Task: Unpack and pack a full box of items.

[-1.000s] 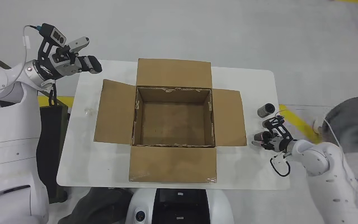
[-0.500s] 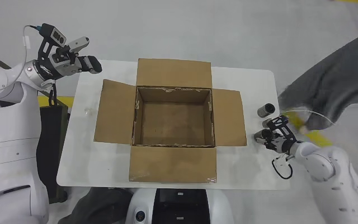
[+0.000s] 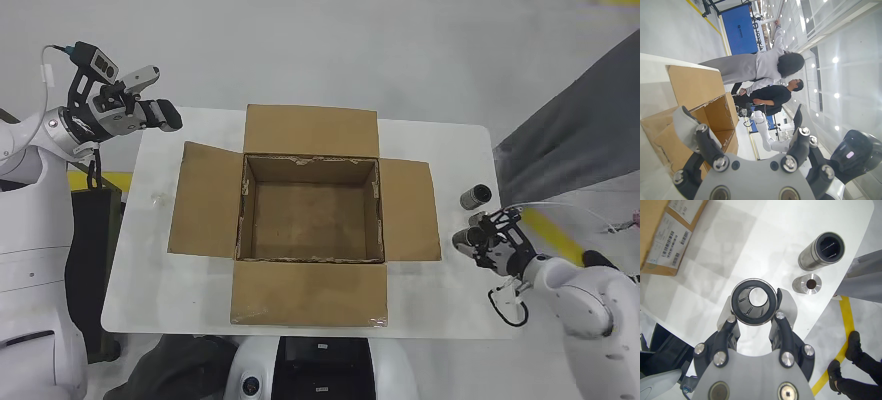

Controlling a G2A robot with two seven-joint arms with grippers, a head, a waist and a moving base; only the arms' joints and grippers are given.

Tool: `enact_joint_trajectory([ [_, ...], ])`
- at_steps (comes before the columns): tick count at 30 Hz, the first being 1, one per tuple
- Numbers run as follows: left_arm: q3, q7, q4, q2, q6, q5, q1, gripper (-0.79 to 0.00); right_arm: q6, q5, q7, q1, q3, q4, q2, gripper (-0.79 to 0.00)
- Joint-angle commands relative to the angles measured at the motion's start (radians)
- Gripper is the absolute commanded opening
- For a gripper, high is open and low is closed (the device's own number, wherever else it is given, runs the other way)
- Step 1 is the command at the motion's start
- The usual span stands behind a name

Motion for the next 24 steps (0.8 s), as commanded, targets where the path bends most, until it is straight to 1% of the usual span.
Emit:
enact_joint_trajectory([
  [1,0.000,0.000,0.000,0.000,0.000,0.000,0.000,0.000,0.008,-0.003,-0.002,-0.021,0.018,-0.042,0.002,-0.785],
  [6,0.000,0.000,0.000,0.000,0.000,0.000,0.000,0.000,0.037,-0.009,-0.020,-0.084,0.072,-0.161,0.005,-0.785],
  [9,0.000,0.000,0.000,0.000,0.000,0.000,0.000,0.000,0.054,-0.036,-0.008,-0.116,0.098,-0.248,0.006,-0.785],
  [12,0.000,0.000,0.000,0.000,0.000,0.000,0.000,0.000,0.078,-0.055,0.001,-0.133,0.112,-0.327,0.007,-0.785],
  [15,0.000,0.000,0.000,0.000,0.000,0.000,0.000,0.000,0.078,-0.062,0.009,-0.138,0.119,-0.397,0.008,-0.785],
  [19,0.000,0.000,0.000,0.000,0.000,0.000,0.000,0.000,0.055,-0.043,0.013,-0.102,0.092,-0.445,0.011,-0.785],
  [21,0.000,0.000,0.000,0.000,0.000,0.000,0.000,0.000,0.054,-0.038,0.023,-0.059,0.064,-0.444,0.013,-0.785],
  [24,0.000,0.000,0.000,0.000,0.000,0.000,0.000,0.000,0.051,-0.011,0.036,0.030,-0.011,-0.430,0.014,-0.785],
])
